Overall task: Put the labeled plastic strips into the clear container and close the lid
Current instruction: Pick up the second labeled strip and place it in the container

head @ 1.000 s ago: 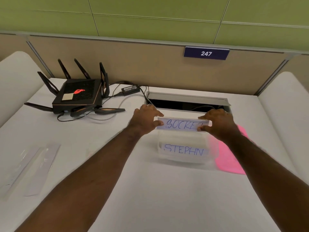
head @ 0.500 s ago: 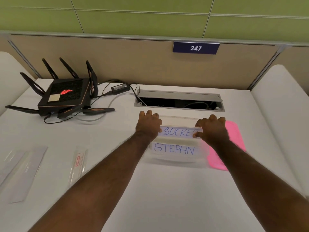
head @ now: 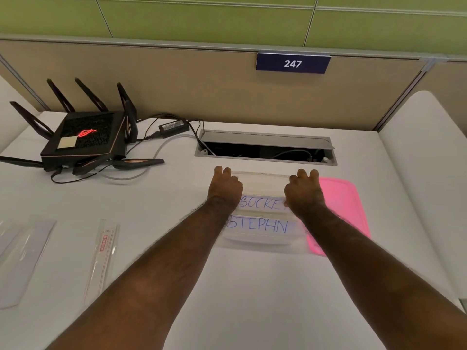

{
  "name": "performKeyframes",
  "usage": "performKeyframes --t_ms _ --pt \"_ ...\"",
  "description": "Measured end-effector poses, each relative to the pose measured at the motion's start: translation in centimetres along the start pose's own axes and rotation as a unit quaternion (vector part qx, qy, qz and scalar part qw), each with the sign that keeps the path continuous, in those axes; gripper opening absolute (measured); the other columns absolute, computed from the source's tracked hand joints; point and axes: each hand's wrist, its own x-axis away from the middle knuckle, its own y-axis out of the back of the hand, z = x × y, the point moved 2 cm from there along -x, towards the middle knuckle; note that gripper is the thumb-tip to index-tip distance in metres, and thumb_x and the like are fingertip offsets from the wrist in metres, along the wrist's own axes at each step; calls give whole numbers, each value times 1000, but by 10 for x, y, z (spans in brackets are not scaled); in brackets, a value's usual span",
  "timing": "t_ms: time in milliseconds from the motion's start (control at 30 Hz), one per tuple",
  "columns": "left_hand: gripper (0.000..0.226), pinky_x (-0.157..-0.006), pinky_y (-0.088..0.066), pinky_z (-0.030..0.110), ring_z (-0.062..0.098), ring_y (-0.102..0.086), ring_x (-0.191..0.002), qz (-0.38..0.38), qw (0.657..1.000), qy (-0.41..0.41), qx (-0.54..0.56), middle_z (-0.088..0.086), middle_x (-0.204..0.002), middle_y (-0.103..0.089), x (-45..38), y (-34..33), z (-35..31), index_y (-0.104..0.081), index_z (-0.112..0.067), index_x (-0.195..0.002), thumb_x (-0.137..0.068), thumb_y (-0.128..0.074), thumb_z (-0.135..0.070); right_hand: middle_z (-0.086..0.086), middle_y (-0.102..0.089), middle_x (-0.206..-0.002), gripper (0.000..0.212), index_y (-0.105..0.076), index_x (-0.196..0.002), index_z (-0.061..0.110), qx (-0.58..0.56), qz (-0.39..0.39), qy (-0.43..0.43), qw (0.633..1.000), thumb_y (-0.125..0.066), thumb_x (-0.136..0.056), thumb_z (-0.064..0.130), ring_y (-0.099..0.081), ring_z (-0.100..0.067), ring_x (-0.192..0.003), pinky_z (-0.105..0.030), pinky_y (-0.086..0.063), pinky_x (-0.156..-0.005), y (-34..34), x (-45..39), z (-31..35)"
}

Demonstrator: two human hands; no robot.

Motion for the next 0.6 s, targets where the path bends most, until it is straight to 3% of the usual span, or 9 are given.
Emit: performKeyframes --t_ms 300,433,600 --pt "26 -106 -25 47 30 -48 -116 -6 1000 -1 -2 7 -115 -65 -4 -4 -4 -68 -14 -108 -87 -61 -25 -7 -66 -106 30 -70 -98 15 14 18 -5 1000 -64 -84 41 -52 -28 -107 -50 -31 -100 4 3 8" --pt "30 -97 -30 47 28 -49 -108 -75 995 22 68 5 -112 -62 3 8 4 -67 -17 -109 -84 -57 -31 -5 -68 -105 38 -71 -103 19 -44 -31 -37 998 -59 -85 51 -56 -27 -104 -49 -34 -95 11 4 5" --pt "34 -95 -30 47 25 -52 -102 -154 969 118 152 2 -111 -62 34 14 29 -65 -19 -112 -84 -49 -28 -3 -70 -107 34 -70 -110 23 -116 -131 -56 983 -54 -89 45 -61 -28 -100 -45 -37 -87 35 4 13"
